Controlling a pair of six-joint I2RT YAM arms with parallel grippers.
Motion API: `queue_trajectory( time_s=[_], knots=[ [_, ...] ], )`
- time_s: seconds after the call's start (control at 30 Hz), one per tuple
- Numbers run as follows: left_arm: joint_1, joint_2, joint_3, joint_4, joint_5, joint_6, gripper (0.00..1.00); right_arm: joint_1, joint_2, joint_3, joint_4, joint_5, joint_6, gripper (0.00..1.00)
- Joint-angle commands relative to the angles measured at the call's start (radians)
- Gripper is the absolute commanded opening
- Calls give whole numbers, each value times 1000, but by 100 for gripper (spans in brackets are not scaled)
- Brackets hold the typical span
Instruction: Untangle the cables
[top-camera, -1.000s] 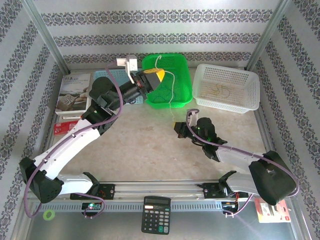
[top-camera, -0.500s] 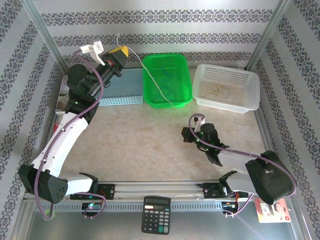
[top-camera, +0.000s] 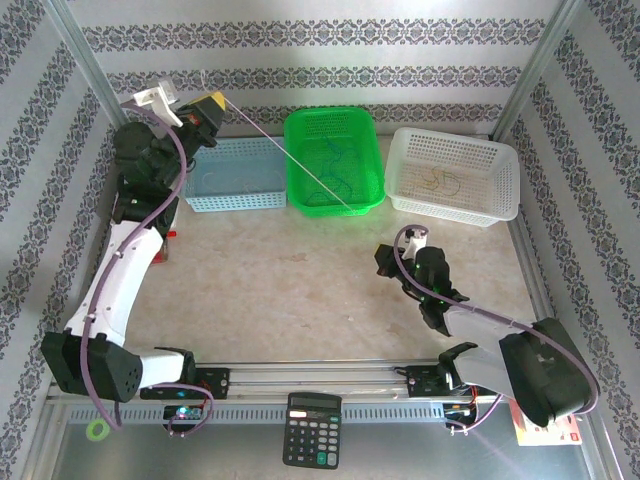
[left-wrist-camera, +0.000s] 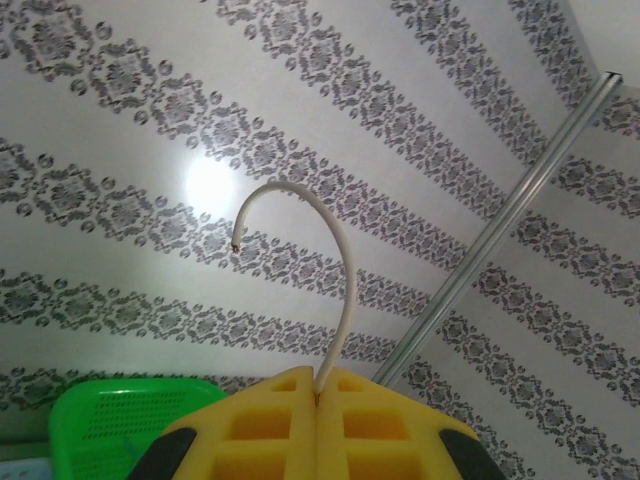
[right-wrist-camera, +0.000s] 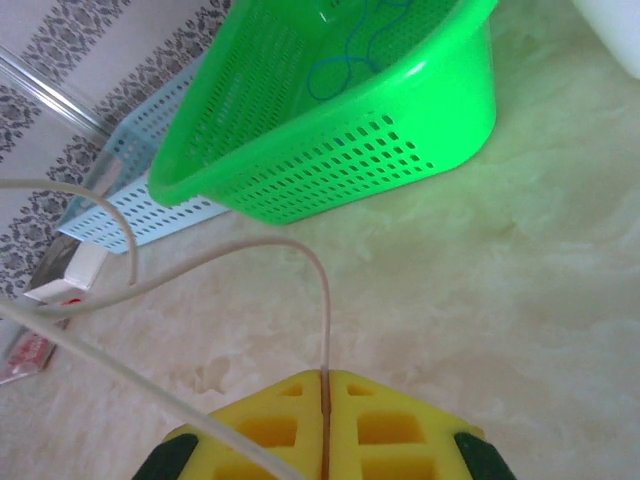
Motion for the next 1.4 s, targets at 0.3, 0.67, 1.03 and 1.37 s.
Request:
queue_trajectory(
  time_s=[0.3, 0.67, 1.03, 1.37],
  knots=[
    [67, 39, 28, 126, 2, -37, 0, 35, 3, 63, -90, -120, 3, 0],
    [69, 152, 159, 104, -10, -5, 0, 153, 83, 258, -140, -123, 14, 51],
    [123, 312, 374, 78, -22, 23, 0, 122, 27, 276, -200, -118, 12, 64],
    [190, 416, 470, 111, -34, 2, 0, 40, -80, 262, -295, -148, 2, 64]
  ],
)
